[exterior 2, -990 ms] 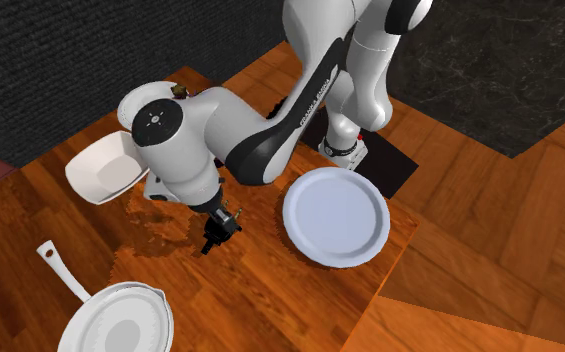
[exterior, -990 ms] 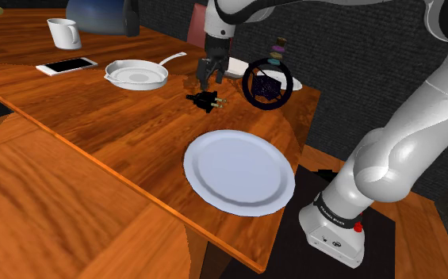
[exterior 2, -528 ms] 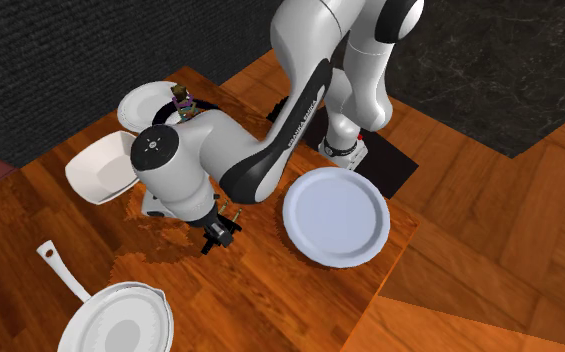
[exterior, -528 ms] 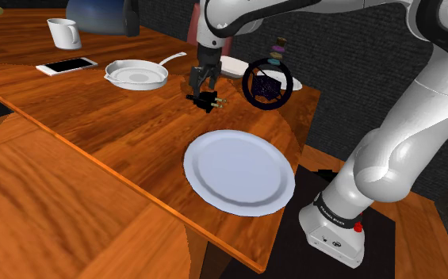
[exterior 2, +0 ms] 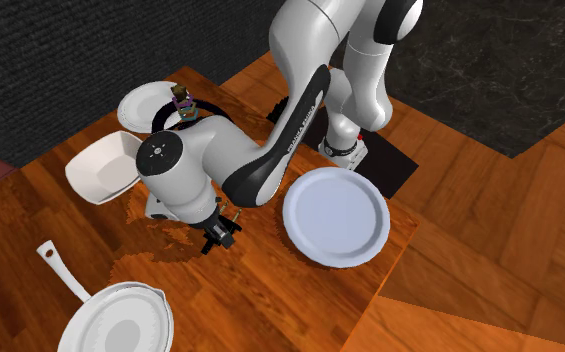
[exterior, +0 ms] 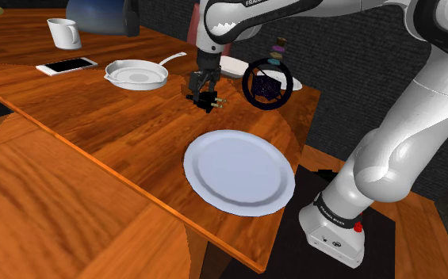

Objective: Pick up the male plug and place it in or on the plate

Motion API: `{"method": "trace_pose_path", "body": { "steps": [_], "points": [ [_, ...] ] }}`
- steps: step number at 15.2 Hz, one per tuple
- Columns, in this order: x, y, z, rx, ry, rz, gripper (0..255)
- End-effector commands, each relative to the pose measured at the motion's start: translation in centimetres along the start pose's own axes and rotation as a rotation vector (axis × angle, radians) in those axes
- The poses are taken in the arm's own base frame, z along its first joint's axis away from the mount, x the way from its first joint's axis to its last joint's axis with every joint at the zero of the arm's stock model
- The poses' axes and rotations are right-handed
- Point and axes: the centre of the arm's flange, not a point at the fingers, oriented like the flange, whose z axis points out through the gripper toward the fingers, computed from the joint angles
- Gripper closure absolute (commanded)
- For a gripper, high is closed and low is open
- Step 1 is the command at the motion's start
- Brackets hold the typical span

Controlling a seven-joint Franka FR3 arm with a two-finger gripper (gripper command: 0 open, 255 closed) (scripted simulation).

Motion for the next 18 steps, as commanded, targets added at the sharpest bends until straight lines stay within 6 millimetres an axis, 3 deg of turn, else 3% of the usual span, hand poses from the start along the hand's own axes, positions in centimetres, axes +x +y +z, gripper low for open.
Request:
{"method": "trace_pose_path", "body": {
  "steps": [1,2,3,12,18],
  "points": [
    [0.0,0.0,0.0,0.0,0.0,0.0,0],
    [0.0,0.0,0.0,0.0,0.0,0.0,0],
    [0.0,0.0,0.0,0.0,0.0,0.0,255],
    [0.0,0.0,0.0,0.0,0.0,0.0,255],
    [0.0,0.0,-3.2,0.0,0.0,0.0,255]
  ]
}}
